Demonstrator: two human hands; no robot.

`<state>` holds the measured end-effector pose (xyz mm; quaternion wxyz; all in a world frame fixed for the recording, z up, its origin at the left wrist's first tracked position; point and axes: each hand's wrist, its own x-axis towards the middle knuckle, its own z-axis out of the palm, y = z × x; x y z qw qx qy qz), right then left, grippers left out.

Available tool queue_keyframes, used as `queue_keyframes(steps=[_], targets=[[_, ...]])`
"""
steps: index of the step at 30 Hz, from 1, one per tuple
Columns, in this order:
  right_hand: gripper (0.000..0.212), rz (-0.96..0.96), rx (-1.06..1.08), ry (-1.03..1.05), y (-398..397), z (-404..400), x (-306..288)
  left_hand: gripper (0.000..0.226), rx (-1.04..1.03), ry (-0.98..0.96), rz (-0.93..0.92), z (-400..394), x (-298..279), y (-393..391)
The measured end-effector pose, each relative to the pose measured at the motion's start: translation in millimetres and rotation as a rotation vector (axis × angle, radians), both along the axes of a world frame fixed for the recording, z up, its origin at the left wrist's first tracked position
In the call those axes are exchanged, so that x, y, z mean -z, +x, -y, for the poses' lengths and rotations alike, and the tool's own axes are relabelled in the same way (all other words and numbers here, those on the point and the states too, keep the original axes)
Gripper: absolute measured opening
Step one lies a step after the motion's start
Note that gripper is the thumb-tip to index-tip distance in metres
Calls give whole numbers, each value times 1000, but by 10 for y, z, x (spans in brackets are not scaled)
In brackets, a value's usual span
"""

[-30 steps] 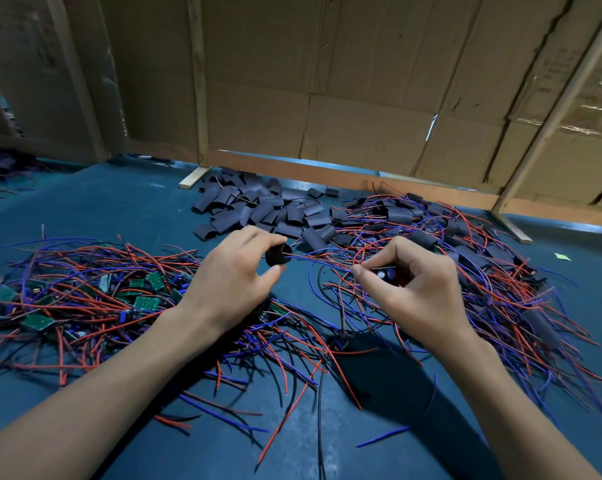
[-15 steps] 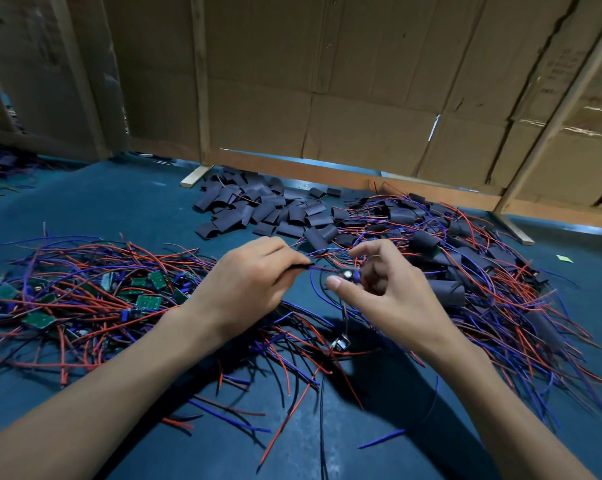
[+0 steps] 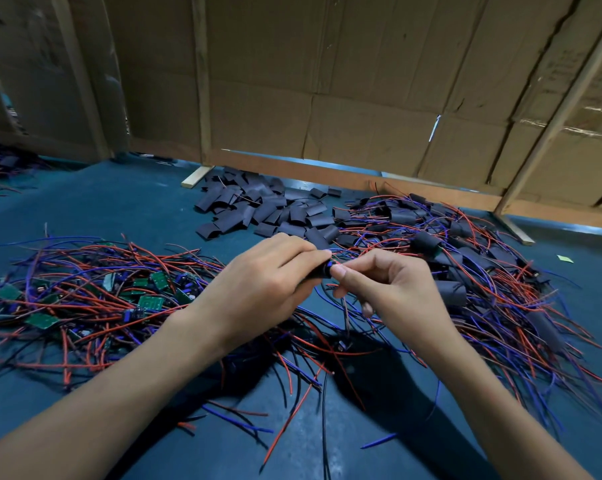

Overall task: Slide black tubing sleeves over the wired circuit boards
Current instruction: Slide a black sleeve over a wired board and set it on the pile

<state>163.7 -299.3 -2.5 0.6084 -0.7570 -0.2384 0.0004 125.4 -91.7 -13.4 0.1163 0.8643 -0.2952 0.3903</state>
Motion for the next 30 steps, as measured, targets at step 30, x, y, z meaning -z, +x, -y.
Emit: queue_keyframes(steps=[30], targets=[[27, 278, 823, -646, 456, 781, -58, 50, -485, -25, -618, -226, 192, 238]])
